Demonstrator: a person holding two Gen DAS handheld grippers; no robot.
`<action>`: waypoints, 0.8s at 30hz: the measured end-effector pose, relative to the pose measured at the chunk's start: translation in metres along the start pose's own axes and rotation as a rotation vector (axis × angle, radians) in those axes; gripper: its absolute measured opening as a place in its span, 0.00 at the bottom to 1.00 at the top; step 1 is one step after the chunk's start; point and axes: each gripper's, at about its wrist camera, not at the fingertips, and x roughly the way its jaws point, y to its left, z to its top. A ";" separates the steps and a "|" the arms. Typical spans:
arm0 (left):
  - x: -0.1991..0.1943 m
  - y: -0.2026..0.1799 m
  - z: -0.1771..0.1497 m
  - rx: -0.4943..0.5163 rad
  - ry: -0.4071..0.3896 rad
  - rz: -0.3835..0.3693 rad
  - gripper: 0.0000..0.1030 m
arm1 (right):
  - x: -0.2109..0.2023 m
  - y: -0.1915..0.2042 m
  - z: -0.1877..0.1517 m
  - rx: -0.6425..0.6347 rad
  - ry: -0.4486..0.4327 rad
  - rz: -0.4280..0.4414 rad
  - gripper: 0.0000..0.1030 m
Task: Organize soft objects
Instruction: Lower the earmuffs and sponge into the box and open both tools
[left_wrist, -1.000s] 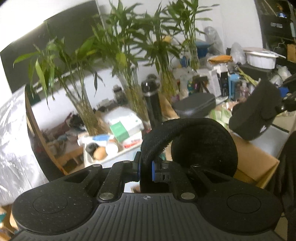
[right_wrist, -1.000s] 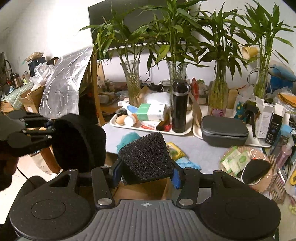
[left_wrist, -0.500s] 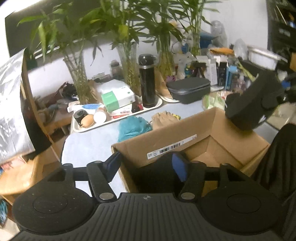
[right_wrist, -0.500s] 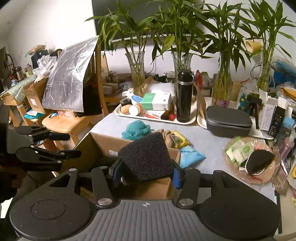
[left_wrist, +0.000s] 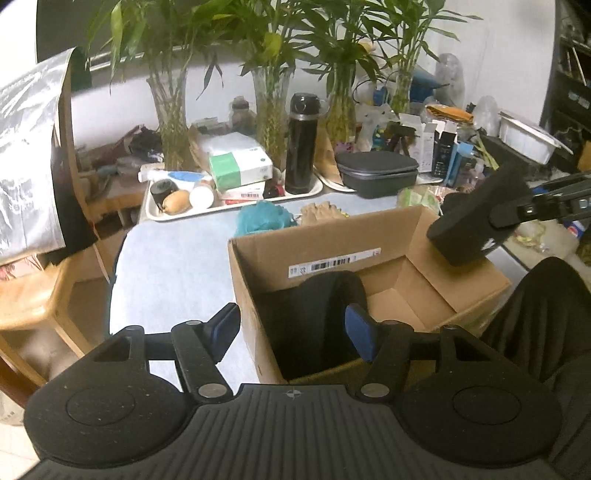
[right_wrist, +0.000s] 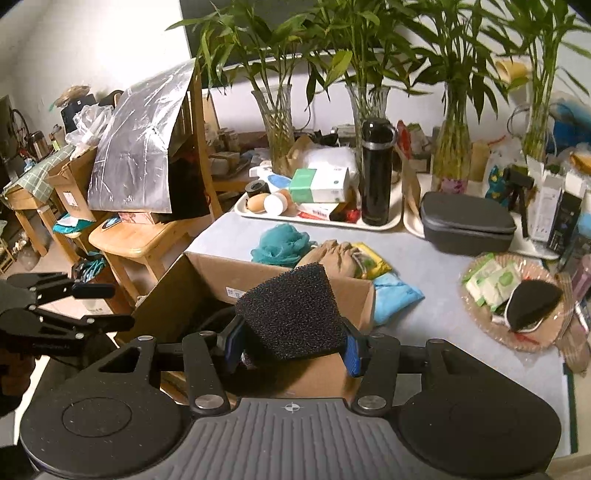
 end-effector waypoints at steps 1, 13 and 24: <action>-0.001 0.000 -0.001 -0.001 0.000 -0.002 0.60 | 0.004 0.001 0.000 0.000 0.011 -0.002 0.53; -0.001 0.001 -0.003 -0.006 -0.002 0.001 0.60 | 0.059 0.004 0.005 -0.002 0.160 -0.120 1.00; 0.002 0.008 -0.007 -0.016 0.017 0.036 0.60 | 0.095 -0.003 0.005 -0.041 0.302 -0.232 1.00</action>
